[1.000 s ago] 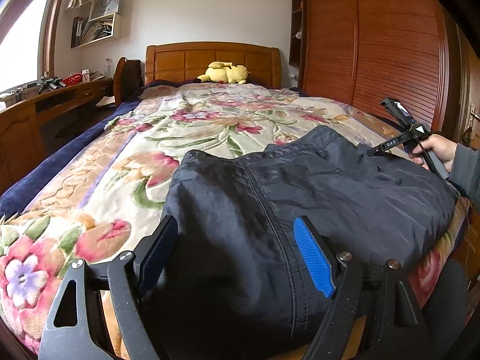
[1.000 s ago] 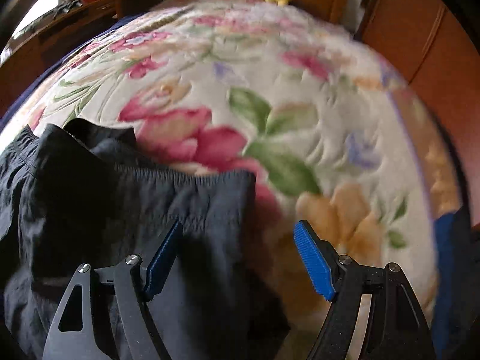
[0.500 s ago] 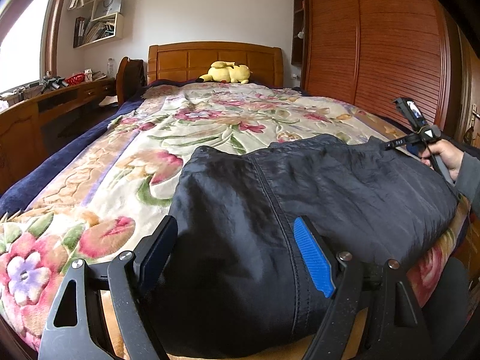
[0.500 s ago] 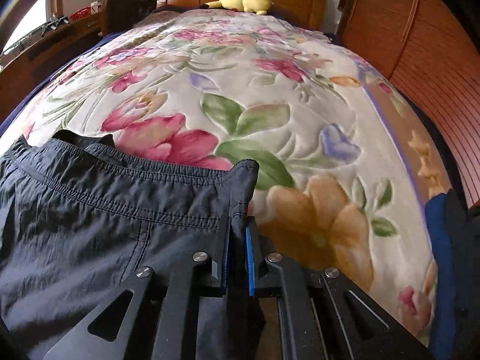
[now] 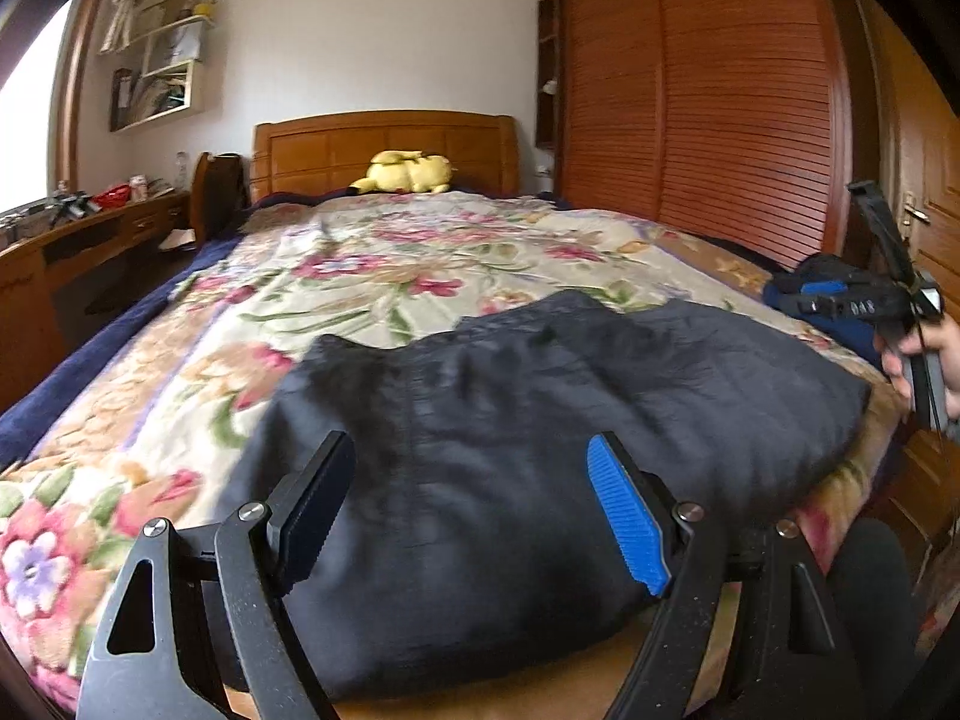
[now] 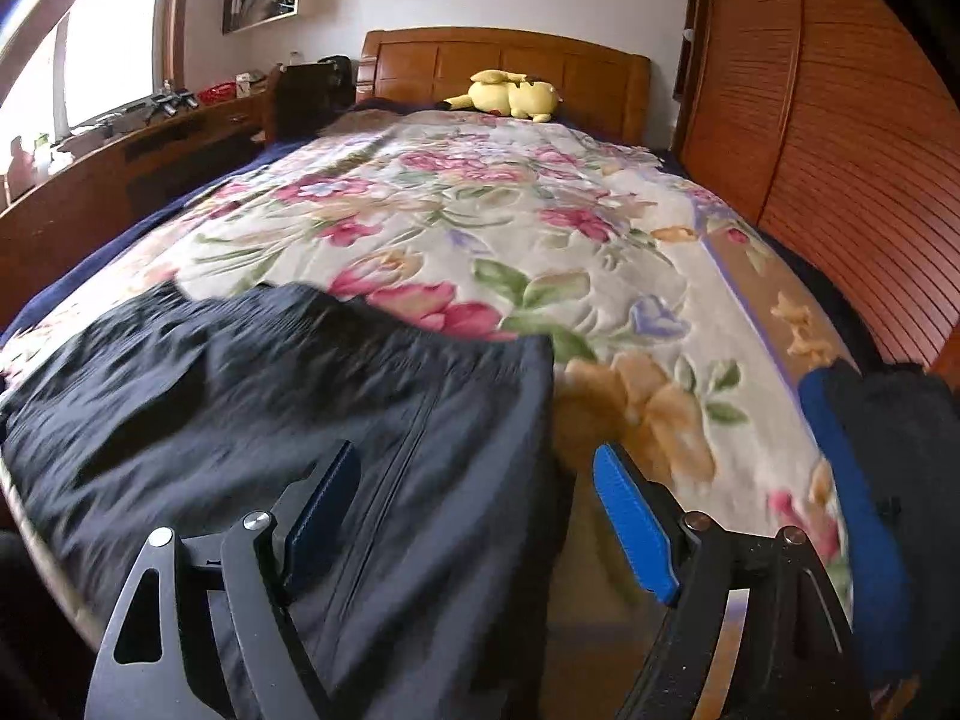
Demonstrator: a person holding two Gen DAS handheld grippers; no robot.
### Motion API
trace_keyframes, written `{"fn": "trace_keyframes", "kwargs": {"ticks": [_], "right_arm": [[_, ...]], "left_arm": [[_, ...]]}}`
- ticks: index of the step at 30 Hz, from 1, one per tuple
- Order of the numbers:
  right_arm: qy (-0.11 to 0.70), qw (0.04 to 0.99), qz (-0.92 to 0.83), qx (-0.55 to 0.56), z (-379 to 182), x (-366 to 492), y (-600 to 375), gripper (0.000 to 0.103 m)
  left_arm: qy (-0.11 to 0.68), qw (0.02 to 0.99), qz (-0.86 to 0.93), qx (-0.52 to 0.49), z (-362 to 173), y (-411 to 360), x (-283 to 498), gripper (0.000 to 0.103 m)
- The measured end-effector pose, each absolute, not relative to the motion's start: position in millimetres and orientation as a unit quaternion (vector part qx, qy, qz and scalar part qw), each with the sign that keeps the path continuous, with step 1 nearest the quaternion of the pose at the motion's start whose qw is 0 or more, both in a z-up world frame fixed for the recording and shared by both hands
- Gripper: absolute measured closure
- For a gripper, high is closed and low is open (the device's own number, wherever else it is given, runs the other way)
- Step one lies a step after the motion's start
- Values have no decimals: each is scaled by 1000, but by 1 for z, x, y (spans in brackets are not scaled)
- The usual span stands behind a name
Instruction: Fold large clothes
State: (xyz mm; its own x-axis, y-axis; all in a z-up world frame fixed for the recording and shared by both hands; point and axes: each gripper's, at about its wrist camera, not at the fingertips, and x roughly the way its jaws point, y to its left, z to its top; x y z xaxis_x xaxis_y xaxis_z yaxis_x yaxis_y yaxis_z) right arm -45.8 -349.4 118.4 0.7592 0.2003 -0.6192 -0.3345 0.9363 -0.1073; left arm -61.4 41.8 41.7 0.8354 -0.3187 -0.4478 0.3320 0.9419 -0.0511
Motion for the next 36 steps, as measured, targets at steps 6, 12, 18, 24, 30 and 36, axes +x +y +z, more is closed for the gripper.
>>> {"fn": "trace_keyframes", "kwargs": {"ticks": [6,12,18,24,30,36], "right_arm": [[302,942,127,-75,115,-104,-369,14],[313,940,104,-82,111,-132,-375,13],[324,938,102,-71,112,-138,-380,13],[334,936,97,-61,103,-132,-386,13],[329,939,83,-47,93,-124,-389,13],[373,922,94,-40,69,-108,-385,13]], "left_arm": [[237,951,-195,23,41,10,-67,22],[240,947,-213,33,37,-11,-78,22],[250,944,-212,47,30,-21,-77,22],[275,936,-212,59,14,-29,-67,22],[284,931,-217,69,7,-30,-65,22],[284,930,-221,79,2,-33,-64,22]]}}
